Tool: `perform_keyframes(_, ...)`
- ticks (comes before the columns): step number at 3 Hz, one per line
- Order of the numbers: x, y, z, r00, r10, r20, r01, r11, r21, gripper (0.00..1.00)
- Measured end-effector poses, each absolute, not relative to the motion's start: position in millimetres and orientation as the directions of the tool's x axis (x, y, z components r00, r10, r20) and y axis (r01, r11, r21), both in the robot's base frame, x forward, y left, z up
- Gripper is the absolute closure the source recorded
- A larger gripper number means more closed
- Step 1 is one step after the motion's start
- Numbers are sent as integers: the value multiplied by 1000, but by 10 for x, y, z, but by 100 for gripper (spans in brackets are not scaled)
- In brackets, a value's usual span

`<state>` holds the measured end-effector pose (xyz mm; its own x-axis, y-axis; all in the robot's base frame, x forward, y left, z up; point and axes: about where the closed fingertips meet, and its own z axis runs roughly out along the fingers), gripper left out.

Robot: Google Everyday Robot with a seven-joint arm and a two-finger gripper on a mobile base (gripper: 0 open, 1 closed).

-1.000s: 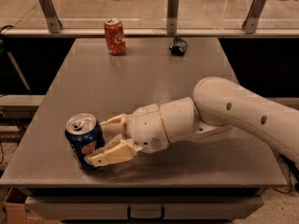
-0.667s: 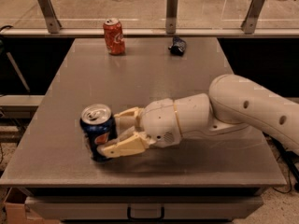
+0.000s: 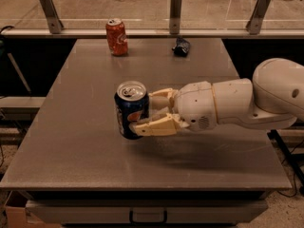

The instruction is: Move pepsi can near rxbar blueberry

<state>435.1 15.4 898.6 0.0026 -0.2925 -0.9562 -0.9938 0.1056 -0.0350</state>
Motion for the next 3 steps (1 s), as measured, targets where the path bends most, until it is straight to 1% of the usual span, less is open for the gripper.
perform_keyframes(1, 4478, -30, 9072, 56, -323, -945, -980, 164, -114, 100)
perform_keyframes(2, 4825, -398, 9206, 117, -380, -917, -954, 212, -210, 100)
perform_keyframes(3, 5454, -961, 9321, 138, -441, -887, -920, 274, -280, 100)
